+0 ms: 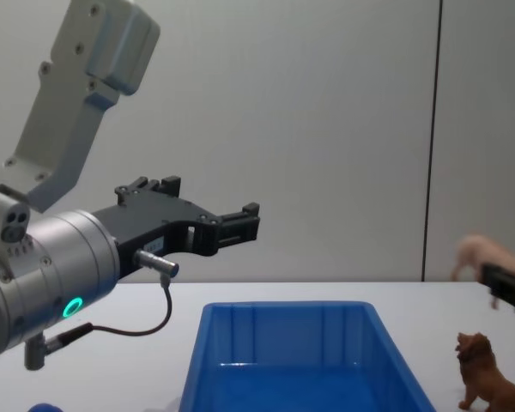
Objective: Pick up the two dolls from the table and place them into the box.
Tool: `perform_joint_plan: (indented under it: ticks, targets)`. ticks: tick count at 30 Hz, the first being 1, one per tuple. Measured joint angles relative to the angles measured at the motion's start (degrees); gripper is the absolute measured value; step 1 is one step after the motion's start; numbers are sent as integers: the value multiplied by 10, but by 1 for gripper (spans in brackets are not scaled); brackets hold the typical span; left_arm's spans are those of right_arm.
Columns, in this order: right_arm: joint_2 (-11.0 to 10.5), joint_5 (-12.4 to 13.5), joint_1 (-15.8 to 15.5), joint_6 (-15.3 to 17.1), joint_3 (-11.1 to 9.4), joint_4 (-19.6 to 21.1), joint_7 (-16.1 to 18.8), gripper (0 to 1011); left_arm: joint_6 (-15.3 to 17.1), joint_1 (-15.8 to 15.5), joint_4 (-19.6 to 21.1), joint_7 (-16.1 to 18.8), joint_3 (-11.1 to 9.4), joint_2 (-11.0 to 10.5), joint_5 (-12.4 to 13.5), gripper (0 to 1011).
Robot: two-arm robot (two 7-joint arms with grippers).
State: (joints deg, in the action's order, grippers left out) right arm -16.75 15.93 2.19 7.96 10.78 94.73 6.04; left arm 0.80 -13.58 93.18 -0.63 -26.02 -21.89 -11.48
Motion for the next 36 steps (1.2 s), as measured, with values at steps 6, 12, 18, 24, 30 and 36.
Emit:
perform_joint_plan:
  ticks: [6,12,18,24,30,36]
  targets:
    - [17,7,18,11,12,0,40,362,0,0,0,0,0,0,0,1002]
    - [32,13,34,24,25,-10,74,362,0,0,0,0,0,0,0,1002]
    - [51,16,53,41,39,-31,113,422,0,0,0,0,0,0,0,1002]
    - [69,15,74,58,52,-60,142,646,0,0,0,0,0,0,0,1002]
    - [80,12,89,68,58,-83,152,822,0,0,0,0,0,0,0,1002]
    - [83,11,96,72,59,-94,148,984,0,0,0,0,0,0,0,1002]
